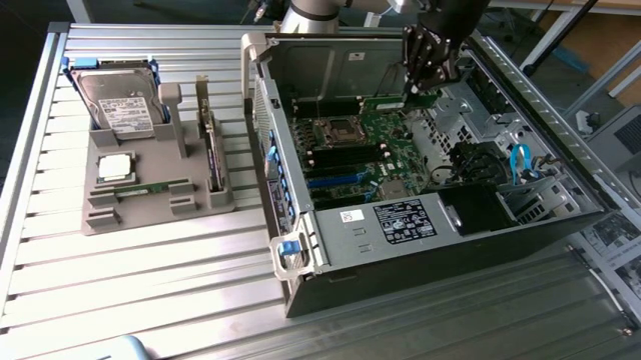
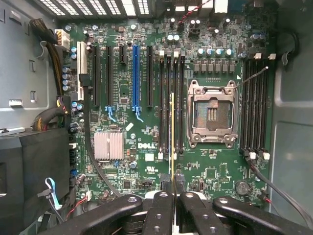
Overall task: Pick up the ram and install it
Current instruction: 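Insert the ram into the slot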
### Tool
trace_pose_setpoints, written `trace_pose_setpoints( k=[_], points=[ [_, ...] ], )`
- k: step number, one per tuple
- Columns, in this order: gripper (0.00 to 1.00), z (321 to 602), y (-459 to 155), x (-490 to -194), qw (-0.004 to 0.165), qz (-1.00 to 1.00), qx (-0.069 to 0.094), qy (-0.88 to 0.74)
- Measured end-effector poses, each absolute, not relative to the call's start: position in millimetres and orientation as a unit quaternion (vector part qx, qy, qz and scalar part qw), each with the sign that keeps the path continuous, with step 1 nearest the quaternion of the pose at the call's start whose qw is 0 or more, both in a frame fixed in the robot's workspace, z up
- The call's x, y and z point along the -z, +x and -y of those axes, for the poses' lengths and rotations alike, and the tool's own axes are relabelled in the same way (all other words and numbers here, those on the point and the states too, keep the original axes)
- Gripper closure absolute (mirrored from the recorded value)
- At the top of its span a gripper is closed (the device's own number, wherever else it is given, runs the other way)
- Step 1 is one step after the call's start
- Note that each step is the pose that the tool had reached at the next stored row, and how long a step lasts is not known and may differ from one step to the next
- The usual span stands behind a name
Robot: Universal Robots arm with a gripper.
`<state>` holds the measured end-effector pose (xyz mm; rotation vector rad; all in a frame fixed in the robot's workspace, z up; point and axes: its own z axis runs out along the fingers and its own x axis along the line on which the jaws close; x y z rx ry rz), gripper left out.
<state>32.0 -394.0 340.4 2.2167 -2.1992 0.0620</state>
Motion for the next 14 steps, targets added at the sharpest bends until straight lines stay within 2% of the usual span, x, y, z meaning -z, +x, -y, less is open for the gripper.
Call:
trace_pose_setpoints(
  k=[14],
  points=[
    [0.88,394.0,31.3,-335.4,0.010,0.704,-0.020,0.710]
  ],
)
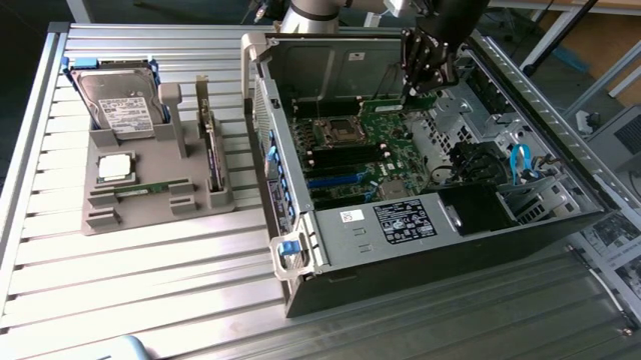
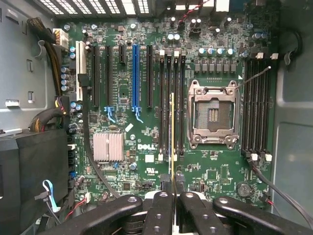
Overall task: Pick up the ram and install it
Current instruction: 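Insert the ram into the slot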
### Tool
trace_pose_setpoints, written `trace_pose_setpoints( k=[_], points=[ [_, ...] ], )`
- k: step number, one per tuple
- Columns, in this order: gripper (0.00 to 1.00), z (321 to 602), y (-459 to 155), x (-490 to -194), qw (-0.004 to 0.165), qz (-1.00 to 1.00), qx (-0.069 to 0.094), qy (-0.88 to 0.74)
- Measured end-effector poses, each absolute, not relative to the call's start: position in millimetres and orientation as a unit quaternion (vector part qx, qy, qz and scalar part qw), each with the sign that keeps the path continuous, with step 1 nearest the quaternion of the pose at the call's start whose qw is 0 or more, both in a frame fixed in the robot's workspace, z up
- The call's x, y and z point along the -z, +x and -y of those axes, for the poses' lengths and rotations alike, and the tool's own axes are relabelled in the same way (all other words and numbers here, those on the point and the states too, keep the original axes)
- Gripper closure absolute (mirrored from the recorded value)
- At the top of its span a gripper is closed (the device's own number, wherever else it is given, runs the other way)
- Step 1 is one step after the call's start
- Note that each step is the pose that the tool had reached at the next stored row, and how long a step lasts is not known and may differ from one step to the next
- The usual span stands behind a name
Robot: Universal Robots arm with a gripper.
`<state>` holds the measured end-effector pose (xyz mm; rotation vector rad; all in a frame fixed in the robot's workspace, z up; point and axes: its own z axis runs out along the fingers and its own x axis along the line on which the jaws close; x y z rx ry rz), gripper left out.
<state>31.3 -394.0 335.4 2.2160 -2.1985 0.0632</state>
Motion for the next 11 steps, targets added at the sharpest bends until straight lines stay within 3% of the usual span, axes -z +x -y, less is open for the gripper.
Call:
trace_pose_setpoints(
  k=[11],
  points=[
    [0.88,393.9,31.0,-331.9,0.010,0.704,-0.021,0.710]
  ],
)
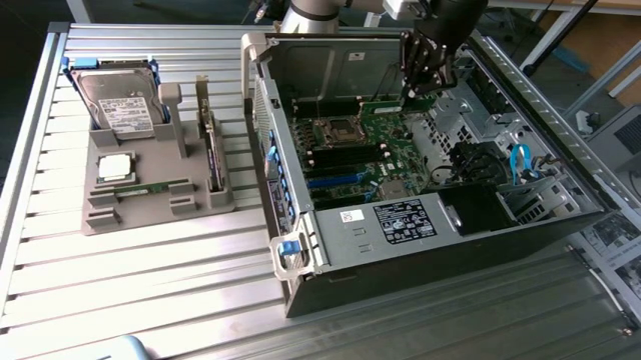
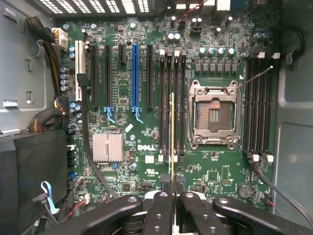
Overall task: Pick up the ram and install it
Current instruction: 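Insert the ram into the slot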
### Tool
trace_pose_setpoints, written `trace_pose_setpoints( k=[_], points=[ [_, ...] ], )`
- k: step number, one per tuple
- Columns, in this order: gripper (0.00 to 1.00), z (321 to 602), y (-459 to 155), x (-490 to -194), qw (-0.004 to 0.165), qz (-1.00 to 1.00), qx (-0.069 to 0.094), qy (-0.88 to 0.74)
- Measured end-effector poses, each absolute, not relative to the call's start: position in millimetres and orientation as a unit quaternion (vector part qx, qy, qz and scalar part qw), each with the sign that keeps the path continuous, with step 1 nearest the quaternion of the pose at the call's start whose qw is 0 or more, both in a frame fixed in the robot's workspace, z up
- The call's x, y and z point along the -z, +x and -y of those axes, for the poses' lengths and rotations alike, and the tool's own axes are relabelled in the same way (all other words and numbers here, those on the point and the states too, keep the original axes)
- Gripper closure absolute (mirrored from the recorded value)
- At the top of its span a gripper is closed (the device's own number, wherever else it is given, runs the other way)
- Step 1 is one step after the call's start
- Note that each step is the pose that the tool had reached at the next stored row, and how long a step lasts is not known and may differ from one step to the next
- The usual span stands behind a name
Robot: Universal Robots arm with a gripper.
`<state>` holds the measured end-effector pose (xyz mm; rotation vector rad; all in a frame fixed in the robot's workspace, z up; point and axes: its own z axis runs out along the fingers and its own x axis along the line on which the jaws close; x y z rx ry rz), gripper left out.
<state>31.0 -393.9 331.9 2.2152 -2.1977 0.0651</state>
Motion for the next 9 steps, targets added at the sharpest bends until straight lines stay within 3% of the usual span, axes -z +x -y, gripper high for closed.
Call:
trace_pose_setpoints(
  k=[9],
  points=[
    [0.88,393.7,30.8,-328.8,0.011,0.704,-0.021,0.710]
  ],
)
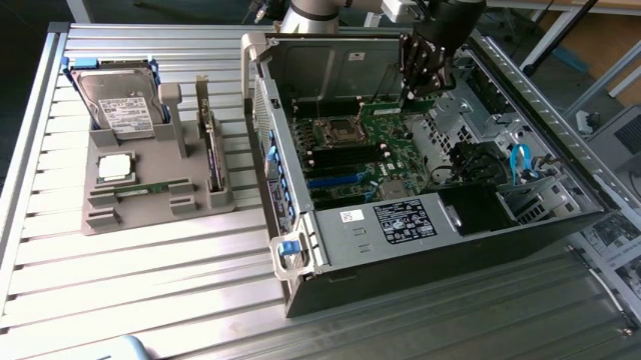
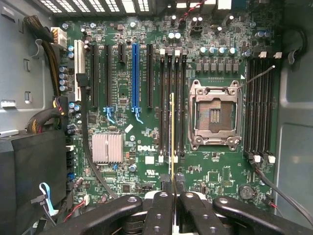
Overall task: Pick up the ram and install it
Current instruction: 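Insert the ram into the slot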
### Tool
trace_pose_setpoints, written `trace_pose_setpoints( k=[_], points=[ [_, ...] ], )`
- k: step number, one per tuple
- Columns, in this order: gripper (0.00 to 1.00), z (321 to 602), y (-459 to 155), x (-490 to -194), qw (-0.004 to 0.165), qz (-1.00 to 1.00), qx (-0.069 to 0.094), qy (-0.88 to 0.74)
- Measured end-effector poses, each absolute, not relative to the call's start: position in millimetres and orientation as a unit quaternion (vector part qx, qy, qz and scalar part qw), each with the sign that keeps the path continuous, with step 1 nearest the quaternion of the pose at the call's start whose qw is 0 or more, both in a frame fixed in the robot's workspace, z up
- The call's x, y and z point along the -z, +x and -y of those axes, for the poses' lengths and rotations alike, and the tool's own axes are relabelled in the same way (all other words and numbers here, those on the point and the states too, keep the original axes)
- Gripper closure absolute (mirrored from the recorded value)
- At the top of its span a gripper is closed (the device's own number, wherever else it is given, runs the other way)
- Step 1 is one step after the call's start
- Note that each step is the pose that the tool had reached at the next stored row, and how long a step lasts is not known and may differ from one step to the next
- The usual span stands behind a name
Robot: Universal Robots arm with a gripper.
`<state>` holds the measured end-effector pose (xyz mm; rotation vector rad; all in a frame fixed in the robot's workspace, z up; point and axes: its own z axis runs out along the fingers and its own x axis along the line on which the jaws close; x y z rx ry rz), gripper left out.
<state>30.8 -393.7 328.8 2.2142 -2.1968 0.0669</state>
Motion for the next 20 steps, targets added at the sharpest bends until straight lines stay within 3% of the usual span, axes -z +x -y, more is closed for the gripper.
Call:
trace_pose_setpoints(
  k=[20],
  points=[
    [0.88,393.4,30.6,-322.8,0.012,0.704,-0.022,0.710]
  ],
)
